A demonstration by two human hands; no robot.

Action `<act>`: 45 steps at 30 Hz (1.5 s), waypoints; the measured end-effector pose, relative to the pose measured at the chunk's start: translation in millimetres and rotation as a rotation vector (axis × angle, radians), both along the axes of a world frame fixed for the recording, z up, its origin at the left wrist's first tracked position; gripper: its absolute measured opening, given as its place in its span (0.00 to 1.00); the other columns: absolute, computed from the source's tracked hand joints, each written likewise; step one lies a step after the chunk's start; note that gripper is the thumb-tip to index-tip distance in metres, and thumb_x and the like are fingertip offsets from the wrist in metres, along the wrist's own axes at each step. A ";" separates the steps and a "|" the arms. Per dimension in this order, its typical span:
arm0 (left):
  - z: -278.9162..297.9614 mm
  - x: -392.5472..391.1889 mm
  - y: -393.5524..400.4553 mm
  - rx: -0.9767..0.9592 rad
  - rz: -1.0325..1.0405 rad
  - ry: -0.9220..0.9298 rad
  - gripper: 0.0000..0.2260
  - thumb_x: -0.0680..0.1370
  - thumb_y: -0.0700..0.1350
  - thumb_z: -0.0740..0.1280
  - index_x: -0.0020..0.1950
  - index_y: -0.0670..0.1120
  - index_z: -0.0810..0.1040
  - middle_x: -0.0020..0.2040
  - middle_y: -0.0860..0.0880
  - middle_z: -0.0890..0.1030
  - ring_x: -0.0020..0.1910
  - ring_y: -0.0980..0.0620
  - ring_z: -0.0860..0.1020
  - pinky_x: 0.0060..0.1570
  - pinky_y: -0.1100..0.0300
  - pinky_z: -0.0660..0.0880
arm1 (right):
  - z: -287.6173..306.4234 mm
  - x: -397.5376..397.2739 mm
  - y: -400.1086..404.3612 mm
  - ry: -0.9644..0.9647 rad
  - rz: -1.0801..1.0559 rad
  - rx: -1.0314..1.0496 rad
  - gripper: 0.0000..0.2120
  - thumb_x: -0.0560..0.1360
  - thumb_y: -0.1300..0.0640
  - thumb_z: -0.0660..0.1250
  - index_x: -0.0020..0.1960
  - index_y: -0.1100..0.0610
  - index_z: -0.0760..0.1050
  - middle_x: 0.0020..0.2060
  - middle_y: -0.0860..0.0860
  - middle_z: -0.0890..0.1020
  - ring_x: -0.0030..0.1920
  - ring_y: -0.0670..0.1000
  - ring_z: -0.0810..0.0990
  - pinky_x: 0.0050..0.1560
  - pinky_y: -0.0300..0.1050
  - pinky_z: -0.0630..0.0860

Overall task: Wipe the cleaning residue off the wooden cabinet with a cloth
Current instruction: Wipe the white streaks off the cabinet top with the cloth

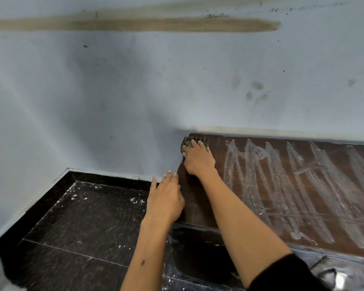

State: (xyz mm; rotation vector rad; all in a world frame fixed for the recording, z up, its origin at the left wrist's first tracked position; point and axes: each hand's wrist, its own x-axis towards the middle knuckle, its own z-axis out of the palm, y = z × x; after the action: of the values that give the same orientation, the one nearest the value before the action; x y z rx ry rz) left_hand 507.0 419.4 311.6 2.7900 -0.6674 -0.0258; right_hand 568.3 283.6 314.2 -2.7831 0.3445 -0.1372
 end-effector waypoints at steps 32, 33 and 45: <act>-18.0 -5.2 -14.1 0.057 -0.053 -0.054 0.23 0.82 0.43 0.47 0.77 0.43 0.49 0.78 0.45 0.49 0.77 0.50 0.47 0.73 0.51 0.44 | -8.5 -69.5 -0.1 0.006 -0.110 -0.015 0.21 0.82 0.52 0.50 0.75 0.52 0.59 0.77 0.55 0.52 0.77 0.54 0.47 0.76 0.53 0.43; -17.4 -6.3 -12.6 0.055 -0.054 -0.053 0.22 0.82 0.43 0.47 0.77 0.43 0.50 0.78 0.45 0.49 0.77 0.50 0.47 0.73 0.51 0.44 | -6.4 -66.4 -1.8 0.024 -0.102 -0.013 0.21 0.82 0.53 0.50 0.75 0.53 0.59 0.77 0.55 0.51 0.77 0.55 0.47 0.76 0.53 0.43; -13.6 -12.1 -17.0 0.046 -0.054 -0.112 0.22 0.83 0.44 0.47 0.76 0.40 0.49 0.78 0.42 0.48 0.77 0.47 0.46 0.73 0.54 0.42 | -22.7 -169.3 34.3 -0.138 -0.083 -0.093 0.22 0.83 0.53 0.47 0.76 0.54 0.56 0.77 0.56 0.51 0.77 0.53 0.46 0.75 0.50 0.40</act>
State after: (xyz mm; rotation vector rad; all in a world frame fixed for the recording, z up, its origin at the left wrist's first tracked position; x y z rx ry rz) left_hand 494.9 402.3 298.0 2.8332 -0.7787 0.1068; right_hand 399.0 317.9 291.5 -2.8316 0.4290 -0.3717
